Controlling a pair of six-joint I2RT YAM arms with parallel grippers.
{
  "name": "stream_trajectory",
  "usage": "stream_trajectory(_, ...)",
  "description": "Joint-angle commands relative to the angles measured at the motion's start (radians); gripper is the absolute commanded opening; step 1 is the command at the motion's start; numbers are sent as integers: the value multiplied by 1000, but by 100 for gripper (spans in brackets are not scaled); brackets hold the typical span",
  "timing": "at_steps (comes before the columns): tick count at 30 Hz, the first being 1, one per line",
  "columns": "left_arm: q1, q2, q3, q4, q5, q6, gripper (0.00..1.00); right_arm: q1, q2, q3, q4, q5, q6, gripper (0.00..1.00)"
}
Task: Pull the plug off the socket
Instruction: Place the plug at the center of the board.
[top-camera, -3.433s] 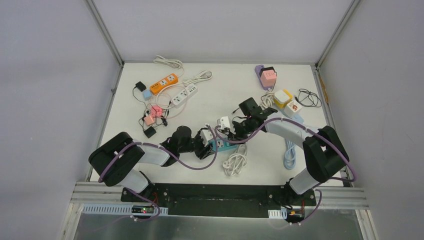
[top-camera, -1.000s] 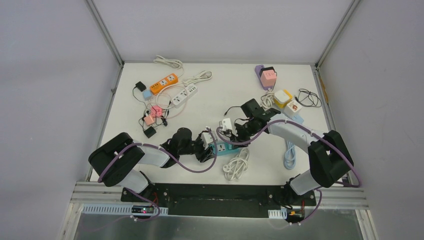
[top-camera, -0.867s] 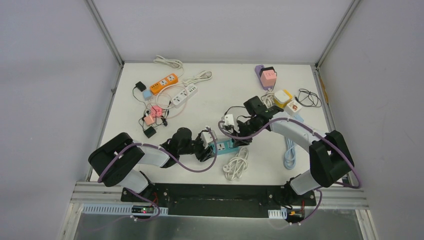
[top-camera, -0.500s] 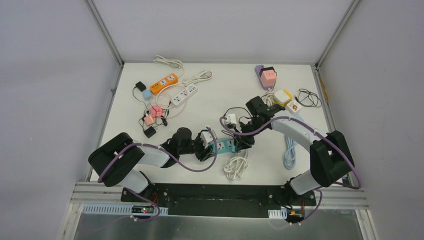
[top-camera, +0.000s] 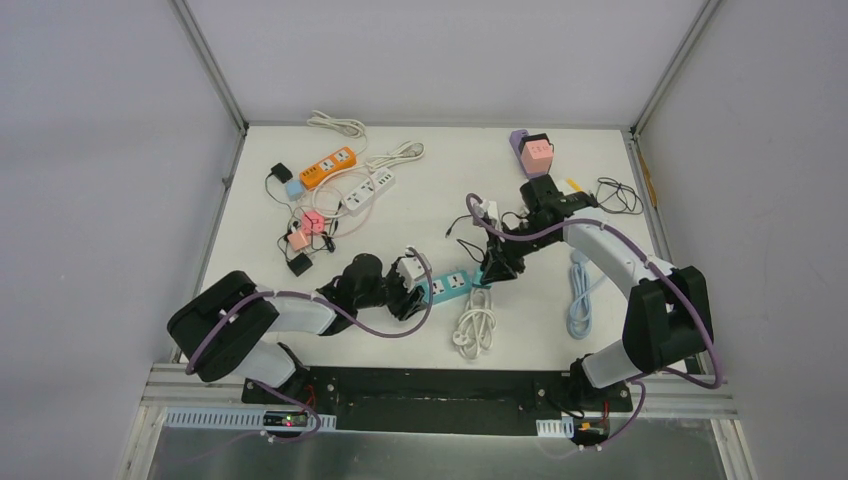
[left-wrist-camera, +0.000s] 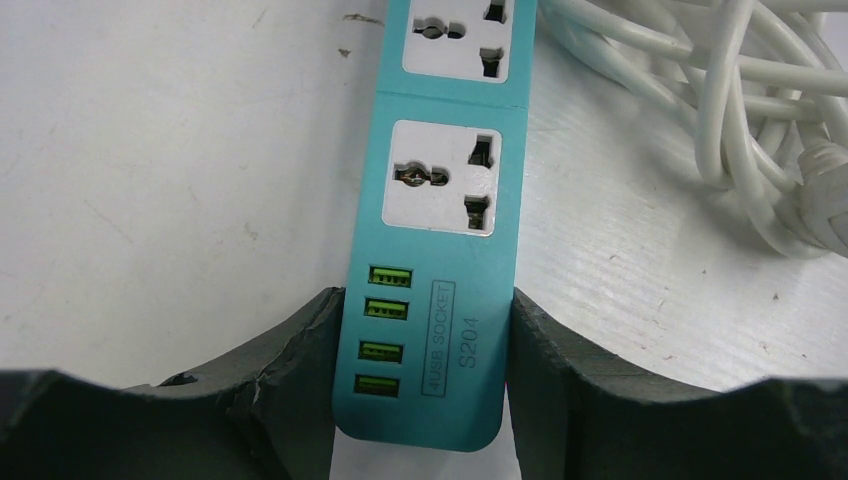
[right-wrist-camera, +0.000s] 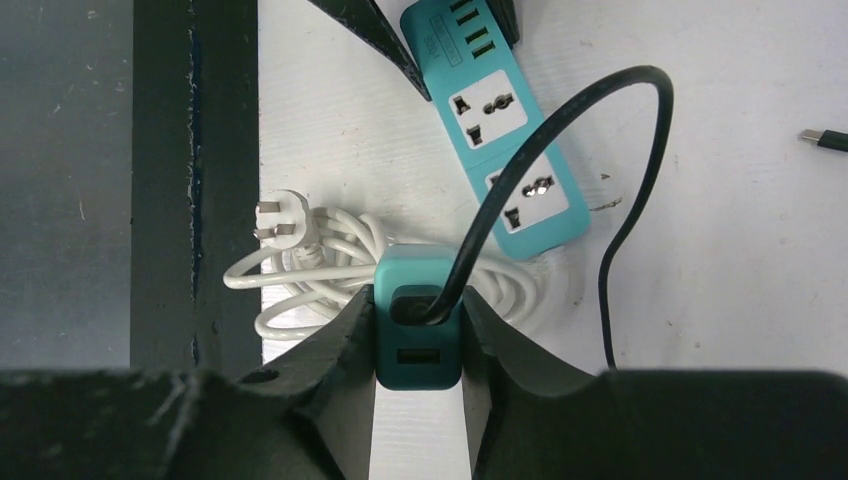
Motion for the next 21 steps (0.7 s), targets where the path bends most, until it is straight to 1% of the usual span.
stream_trajectory(1,11,-81,15,-63,-93,-62,52,-25,-44,16,-19,-88,-10,0)
stream_trajectory(6,9,-199,26,-137,-136,-81,64,-38,-44,4,2,-107,16,0)
stream_trajectory(8,10,-242,27,-168,-140,-80,66,-42,-44,0,14,-112,30,0)
stream_trajectory(13,10,-358,0,-185,-174,-114,69,-52,-47,-4,27,-128,60,0)
stream_trajectory(16,10,-454,-4,-217,-215,-211,71,-65,-49,-2,52,-148,131,0)
stream_trajectory(19,10,-563,26,-306,-321,-348,77,-79,-48,-3,95,-178,231,0)
stream_trajectory(21,10,-619,36,-323,-336,-416,77,-89,-51,-12,159,-202,325,0)
